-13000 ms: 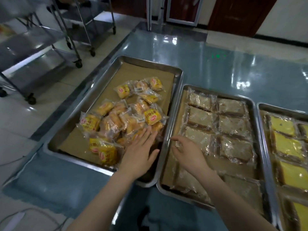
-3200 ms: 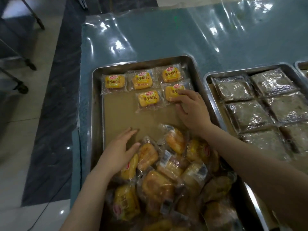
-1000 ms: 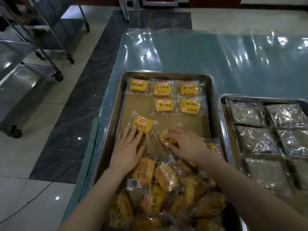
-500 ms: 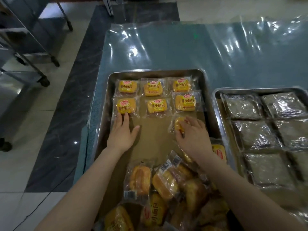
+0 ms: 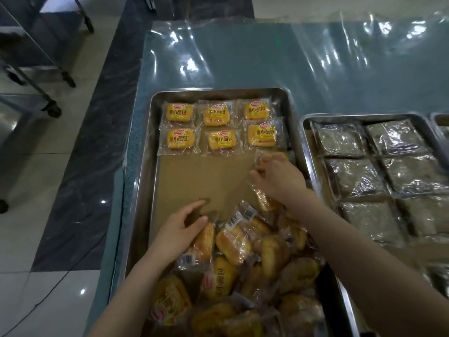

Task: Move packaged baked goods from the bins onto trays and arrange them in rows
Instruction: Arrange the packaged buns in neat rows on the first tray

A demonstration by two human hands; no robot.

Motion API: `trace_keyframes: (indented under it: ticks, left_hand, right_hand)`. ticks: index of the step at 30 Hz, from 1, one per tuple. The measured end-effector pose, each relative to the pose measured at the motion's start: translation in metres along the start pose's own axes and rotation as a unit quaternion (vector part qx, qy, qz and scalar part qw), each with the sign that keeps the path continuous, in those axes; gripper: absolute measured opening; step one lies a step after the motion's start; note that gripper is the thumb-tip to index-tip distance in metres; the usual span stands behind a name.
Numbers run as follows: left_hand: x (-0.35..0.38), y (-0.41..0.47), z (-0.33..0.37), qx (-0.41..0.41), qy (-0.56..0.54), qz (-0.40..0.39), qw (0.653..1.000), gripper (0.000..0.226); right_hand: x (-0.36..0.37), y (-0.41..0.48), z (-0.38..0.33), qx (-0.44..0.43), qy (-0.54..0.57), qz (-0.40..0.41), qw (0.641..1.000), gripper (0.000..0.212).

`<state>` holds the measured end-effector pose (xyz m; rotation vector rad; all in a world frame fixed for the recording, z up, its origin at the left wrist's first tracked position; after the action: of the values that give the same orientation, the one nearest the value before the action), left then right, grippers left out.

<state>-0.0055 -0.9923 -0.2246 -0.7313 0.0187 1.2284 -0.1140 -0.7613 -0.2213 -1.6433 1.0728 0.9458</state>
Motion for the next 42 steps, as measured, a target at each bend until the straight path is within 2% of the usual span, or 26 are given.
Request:
trace_keyframes:
  ticks: [4,7,10,12,16,19,21,24,26,29,30,32,34,35,37,39,42]
  left_hand:
    - [0.004,-0.026,-0.016,-0.006,0.009,-0.028,1.000,0.064]
    - [0.004,-0.034,-0.030,-0.003,0.103,0.025,0.994,0.078]
    - [0.010,-0.034,-0.038,0.015,0.155,0.078,0.985,0.080]
    - [0.010,-0.031,-0.041,0.020,0.161,0.100,0.982,0.079]
    - [-0.003,-0.014,-0.036,0.014,0.148,0.182,0.972,0.082]
    - [-0.012,-0.005,-0.026,-0.009,0.133,0.237,0.962,0.087]
    - [-0.018,-0.002,-0.018,-0.005,0.089,0.252,0.964,0.082]
    - [-0.033,-0.007,-0.009,0.047,0.024,0.262,0.964,0.052]
    - [-0.043,-0.015,-0.005,0.093,0.012,0.258,0.962,0.045]
    - [-0.048,-0.025,-0.003,0.152,0.039,0.244,0.957,0.040]
    - [-0.047,-0.029,-0.006,0.160,0.039,0.236,0.958,0.036]
    - [-0.045,-0.039,-0.016,0.163,0.012,0.224,0.961,0.030]
    - [-0.046,-0.052,-0.026,0.170,0.014,0.234,0.957,0.034]
    - [-0.047,-0.058,-0.031,0.172,0.036,0.239,0.955,0.038]
    - [-0.046,-0.065,-0.037,0.170,0.084,0.235,0.953,0.044]
    - [-0.043,-0.068,-0.039,0.164,0.107,0.223,0.955,0.044]
    - [-0.037,-0.067,-0.042,0.149,0.139,0.232,0.951,0.033]
  right_hand:
    - [-0.004,-0.004,0.002,-0.040,0.028,-0.006,0.999,0.035]
    - [0.001,-0.026,-0.007,-0.074,0.045,0.037,0.996,0.042]
    - [0.005,-0.051,-0.023,-0.114,0.074,0.059,0.989,0.035]
    - [0.009,-0.064,-0.039,-0.130,0.059,0.031,0.989,0.038]
    - [0.023,-0.079,-0.061,-0.106,-0.034,-0.073,0.991,0.071]
    - [0.024,-0.079,-0.066,-0.070,0.040,-0.117,0.990,0.081]
    - [0.020,-0.075,-0.069,-0.055,0.109,-0.137,0.983,0.088]
    - [0.020,-0.071,-0.073,-0.031,0.190,-0.168,0.967,0.099]
    - [0.013,-0.067,-0.075,-0.030,0.249,-0.103,0.963,0.087]
    - [-0.014,-0.062,-0.081,-0.060,0.279,0.080,0.955,0.058]
    - [-0.020,-0.061,-0.085,-0.082,0.275,0.113,0.951,0.052]
    - [-0.022,-0.060,-0.093,-0.123,0.286,0.103,0.945,0.041]
    - [-0.013,-0.060,-0.099,-0.146,0.321,0.040,0.935,0.031]
    - [-0.007,-0.061,-0.100,-0.152,0.317,0.020,0.936,0.027]
    - [0.003,-0.061,-0.097,-0.157,0.231,0.036,0.959,0.023]
    - [0.013,-0.056,-0.093,-0.157,0.138,0.037,0.977,0.031]
    - [0.033,-0.048,-0.092,-0.150,0.035,-0.055,0.986,0.054]
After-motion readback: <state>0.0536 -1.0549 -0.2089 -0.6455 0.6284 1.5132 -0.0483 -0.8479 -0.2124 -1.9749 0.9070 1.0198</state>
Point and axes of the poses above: each hand's wrist, its own y-axis towards the middle knuckle, its own x-axis out of the palm, z = x × y, the point moved 4 cm from there along y, towards the middle knuckle, and after that the axes turned 4 degrees about -z, right-handed, at the moved point
